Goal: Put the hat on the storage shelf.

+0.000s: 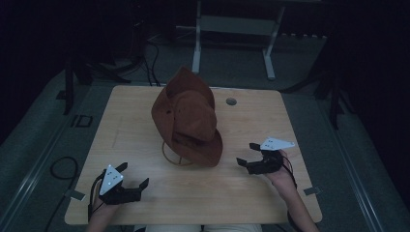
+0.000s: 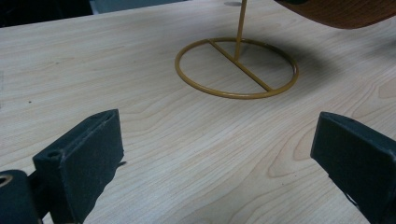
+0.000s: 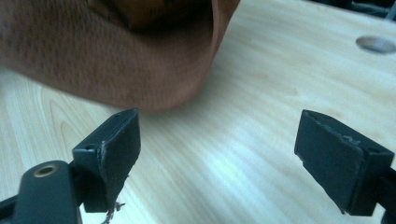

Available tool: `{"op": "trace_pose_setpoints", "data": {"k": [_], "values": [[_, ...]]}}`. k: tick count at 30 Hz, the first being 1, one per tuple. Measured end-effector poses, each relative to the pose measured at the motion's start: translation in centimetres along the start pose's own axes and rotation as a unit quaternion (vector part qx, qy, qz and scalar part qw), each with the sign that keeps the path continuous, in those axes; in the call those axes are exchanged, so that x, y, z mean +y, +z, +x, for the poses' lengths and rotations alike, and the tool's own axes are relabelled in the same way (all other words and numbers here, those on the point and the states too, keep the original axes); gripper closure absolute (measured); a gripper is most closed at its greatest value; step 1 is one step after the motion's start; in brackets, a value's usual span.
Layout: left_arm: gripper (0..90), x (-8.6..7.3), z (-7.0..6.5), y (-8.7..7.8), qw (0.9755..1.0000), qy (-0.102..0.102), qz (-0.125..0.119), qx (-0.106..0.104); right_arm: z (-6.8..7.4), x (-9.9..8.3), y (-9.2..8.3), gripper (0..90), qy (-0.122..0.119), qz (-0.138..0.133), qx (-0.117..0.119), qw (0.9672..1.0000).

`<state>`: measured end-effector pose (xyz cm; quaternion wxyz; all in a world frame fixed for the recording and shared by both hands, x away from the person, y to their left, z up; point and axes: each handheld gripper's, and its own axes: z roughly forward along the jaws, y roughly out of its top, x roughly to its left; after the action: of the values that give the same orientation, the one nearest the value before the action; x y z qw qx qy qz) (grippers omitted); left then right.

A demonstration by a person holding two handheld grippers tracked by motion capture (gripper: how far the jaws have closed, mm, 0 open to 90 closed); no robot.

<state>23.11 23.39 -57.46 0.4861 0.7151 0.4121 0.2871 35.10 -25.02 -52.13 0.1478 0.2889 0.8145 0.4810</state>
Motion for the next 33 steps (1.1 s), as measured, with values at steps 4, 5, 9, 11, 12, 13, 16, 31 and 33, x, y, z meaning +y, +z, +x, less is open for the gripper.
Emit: {"op": "trace_pose_setpoints", "data": {"k": [4,5,9,11,12,13,16,31,33], "values": [[3.1,0.0,0.0,0.0,1.0000,0.001,0.001,0.000,0.2,-1.4,0.1,14.1,-0.002,0.009,0.004,0.9999],[3.1,0.0,0.0,0.0,1.0000,0.001,0.001,-0.001,0.3,-1.7,0.1,14.1,0.002,0.012,0.004,0.9999],[3.1,0.0,0.0,0.1,1.0000,-0.001,0.001,-0.001,0.5,-2.9,0.1,14.0,-0.001,0.020,0.001,0.9998],[3.1,0.0,0.0,0.1,1.0000,-0.001,0.001,0.000,0.5,-3.4,0.0,13.9,-0.003,0.025,0.001,0.9997],[3.1,0.0,0.0,0.1,1.0000,-0.001,0.001,0.000,0.5,-3.6,-0.1,13.7,-0.001,0.028,0.002,0.9996],[3.1,0.0,0.0,0.1,1.0000,-0.001,0.001,-0.001,0.4,-3.8,-0.2,13.0,0.001,0.028,0.003,0.9996],[3.1,0.0,0.0,0.0,1.0000,-0.001,0.001,-0.001,0.3,-4.4,-0.7,12.9,0.007,0.019,0.006,0.9998],[3.1,-0.1,0.0,0.1,1.0000,0.000,0.002,0.000,0.5,-6.2,-2.3,12.9,-0.017,0.034,-0.022,0.9991],[3.1,-0.1,0.1,0.1,1.0000,0.001,0.003,0.000,0.6,-6.3,-2.5,13.0,-0.017,0.035,-0.025,0.9989]]}}
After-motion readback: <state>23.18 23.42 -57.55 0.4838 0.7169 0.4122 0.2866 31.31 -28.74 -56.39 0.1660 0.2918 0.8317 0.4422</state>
